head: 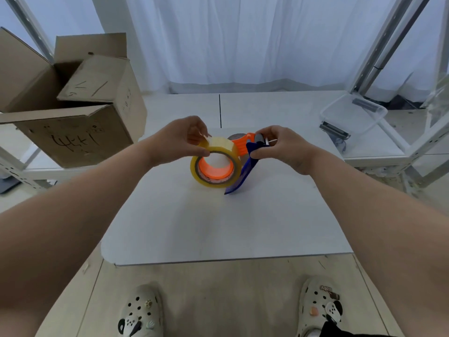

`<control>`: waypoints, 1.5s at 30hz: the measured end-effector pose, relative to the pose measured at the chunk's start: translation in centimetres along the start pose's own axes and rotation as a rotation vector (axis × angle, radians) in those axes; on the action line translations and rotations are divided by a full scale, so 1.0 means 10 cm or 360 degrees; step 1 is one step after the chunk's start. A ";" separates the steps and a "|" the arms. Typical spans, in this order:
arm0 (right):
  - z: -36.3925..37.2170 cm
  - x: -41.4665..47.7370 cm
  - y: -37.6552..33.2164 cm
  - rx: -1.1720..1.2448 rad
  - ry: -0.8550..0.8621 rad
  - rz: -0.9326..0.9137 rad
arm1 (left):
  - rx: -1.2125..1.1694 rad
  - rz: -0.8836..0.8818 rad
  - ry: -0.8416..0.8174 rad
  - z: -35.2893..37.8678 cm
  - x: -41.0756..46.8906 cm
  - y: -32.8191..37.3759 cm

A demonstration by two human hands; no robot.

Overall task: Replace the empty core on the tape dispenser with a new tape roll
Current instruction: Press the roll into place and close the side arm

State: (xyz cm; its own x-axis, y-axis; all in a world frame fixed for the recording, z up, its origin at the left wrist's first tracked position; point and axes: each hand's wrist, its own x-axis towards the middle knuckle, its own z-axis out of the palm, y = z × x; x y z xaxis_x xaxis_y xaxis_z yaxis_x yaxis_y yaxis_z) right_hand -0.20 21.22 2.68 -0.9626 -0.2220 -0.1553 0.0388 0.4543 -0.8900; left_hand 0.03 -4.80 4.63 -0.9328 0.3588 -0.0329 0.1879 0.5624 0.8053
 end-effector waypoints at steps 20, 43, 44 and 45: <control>0.32 -0.01 -0.55 0.0191 0.1075 -0.0029 | -0.0125 -0.0328 0.0693 -0.41 -0.02 0.45; 0.44 0.03 -0.41 0.0427 0.0564 -0.0036 | 0.0904 -0.0366 0.0461 0.04 0.04 0.28; 0.43 0.03 -0.41 0.0400 0.0547 -0.0041 | 0.0879 -0.0364 0.0442 0.05 0.05 0.28; 0.43 0.02 -0.40 0.0365 0.0530 -0.0048 | 0.0832 -0.0361 0.0416 0.06 0.05 0.29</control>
State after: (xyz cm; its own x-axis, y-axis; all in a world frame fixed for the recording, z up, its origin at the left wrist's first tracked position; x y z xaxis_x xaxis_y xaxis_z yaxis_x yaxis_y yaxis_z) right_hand 0.55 15.67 4.38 -0.9970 0.0762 -0.0139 0.0318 0.2391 -0.9705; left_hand 0.26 -2.54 6.58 -0.9991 0.0308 0.0300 0.0402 0.9169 0.3971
